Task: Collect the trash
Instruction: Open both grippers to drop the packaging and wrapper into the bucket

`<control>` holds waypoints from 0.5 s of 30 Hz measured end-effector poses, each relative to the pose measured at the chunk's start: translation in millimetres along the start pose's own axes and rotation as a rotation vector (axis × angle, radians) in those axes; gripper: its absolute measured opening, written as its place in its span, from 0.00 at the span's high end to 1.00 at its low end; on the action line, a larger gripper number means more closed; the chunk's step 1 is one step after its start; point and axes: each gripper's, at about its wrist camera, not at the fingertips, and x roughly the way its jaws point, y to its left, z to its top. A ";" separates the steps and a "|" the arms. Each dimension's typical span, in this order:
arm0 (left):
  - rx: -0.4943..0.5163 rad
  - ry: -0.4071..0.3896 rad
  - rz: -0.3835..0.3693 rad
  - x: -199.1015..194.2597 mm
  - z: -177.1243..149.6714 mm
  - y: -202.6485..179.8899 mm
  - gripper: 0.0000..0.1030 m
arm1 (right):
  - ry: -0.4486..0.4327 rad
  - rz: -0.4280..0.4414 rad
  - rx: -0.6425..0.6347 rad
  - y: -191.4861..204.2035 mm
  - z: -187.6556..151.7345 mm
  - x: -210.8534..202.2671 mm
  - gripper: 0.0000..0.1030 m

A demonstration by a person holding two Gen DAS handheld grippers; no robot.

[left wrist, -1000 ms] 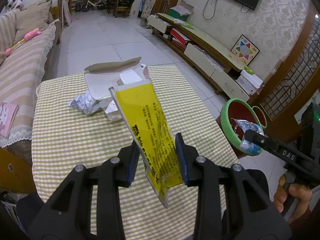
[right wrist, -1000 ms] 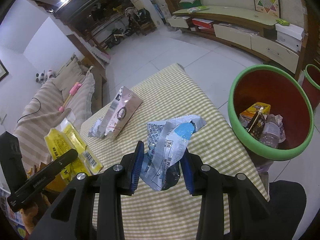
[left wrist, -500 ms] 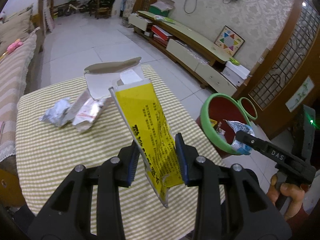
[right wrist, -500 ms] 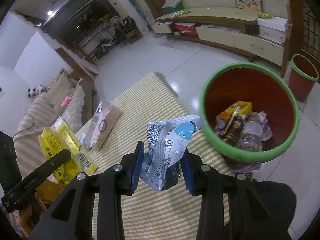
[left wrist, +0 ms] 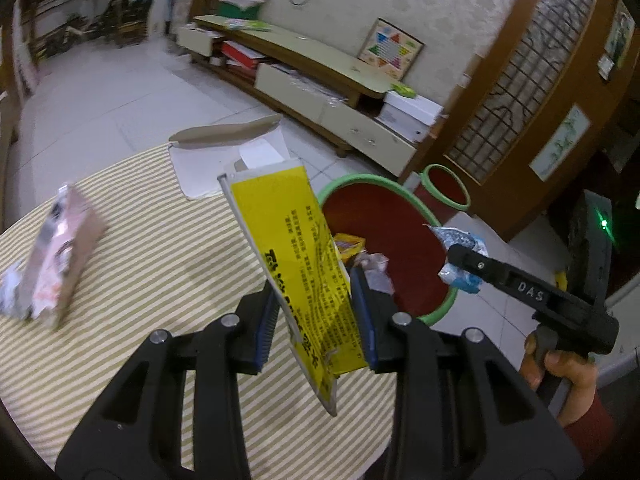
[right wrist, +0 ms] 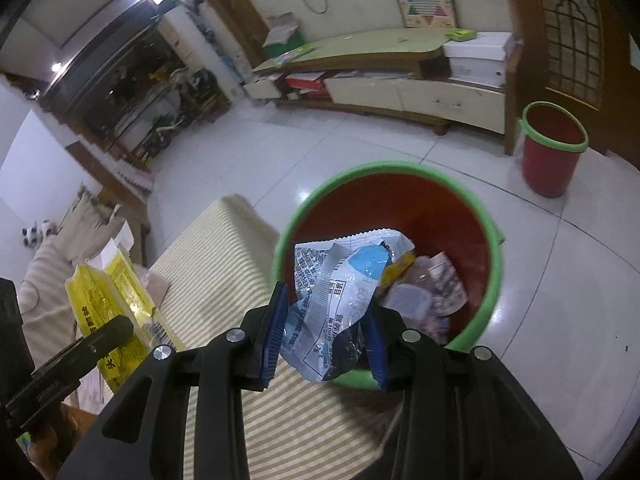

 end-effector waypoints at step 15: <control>0.075 0.087 -0.096 80.0 27.3 -55.3 0.31 | -0.009 -0.022 0.019 -36.4 23.1 11.6 0.40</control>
